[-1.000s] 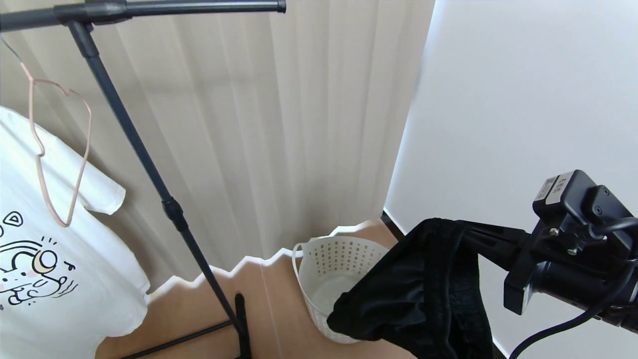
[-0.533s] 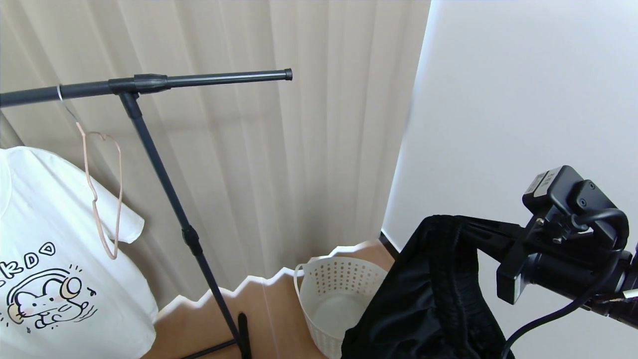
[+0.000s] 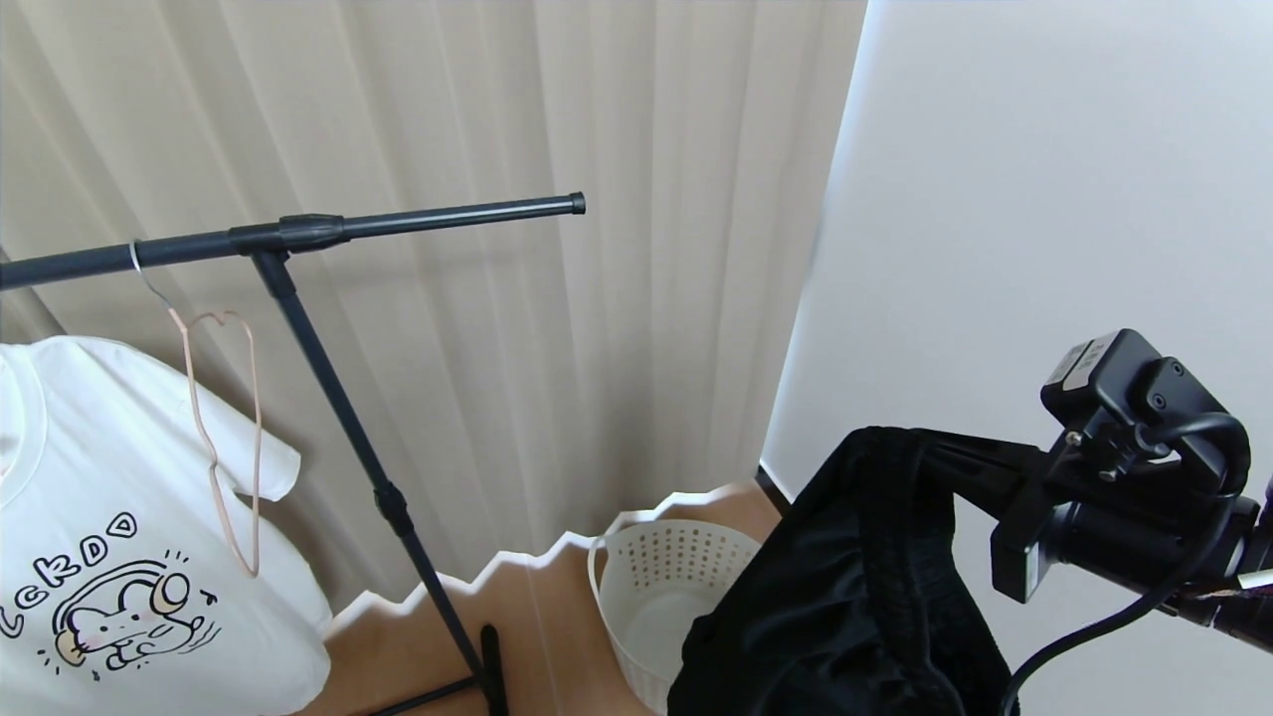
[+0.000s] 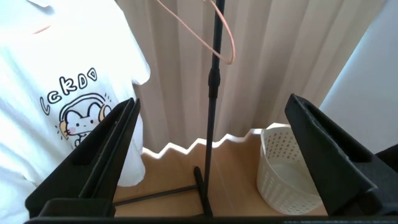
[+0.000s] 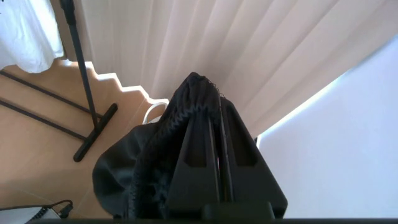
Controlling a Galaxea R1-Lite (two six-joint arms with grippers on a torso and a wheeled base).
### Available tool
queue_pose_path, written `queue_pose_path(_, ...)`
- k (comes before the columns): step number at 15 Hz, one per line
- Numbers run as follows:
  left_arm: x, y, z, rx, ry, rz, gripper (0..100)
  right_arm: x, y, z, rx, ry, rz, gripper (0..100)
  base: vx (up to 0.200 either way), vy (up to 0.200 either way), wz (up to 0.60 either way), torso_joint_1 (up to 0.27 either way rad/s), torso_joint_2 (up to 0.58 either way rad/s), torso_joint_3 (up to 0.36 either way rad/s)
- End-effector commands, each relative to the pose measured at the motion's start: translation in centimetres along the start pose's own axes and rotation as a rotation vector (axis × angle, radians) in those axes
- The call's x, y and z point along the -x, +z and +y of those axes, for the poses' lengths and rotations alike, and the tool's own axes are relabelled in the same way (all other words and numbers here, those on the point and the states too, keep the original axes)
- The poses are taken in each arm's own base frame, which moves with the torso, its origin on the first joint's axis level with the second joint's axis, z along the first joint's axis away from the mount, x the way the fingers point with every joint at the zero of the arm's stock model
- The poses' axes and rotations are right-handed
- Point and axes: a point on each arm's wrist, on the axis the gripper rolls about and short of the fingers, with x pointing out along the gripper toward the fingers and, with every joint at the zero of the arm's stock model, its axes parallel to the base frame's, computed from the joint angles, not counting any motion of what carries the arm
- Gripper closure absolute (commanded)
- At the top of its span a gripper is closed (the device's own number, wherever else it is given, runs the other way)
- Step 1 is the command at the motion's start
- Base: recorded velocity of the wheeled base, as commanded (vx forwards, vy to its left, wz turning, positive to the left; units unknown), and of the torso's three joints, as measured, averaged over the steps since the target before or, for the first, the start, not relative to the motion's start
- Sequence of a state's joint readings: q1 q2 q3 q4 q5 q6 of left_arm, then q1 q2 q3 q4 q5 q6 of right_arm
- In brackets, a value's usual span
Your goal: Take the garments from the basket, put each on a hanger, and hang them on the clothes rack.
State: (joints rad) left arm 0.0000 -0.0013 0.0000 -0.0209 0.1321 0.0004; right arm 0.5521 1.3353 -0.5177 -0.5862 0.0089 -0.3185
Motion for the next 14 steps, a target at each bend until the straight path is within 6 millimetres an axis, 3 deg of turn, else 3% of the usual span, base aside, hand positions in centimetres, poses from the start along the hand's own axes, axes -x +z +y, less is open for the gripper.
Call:
queue_pose_path(1,-0.01,0.01,0.00,0.000,0.001,0.001,0,0.10,-0.01,0.01,0.001,0.000,-0.001,100,0.000,0.000,0.00,0.163,-0.39,-0.246)
queue_pose_path(14,-0.01,0.01,-0.01,0.000,-0.002,0.001,0,0.39,-0.59,0.23,0.009,-0.011,-0.038,100,0.000,0.000,0.00,0.164,-0.36,-0.200)
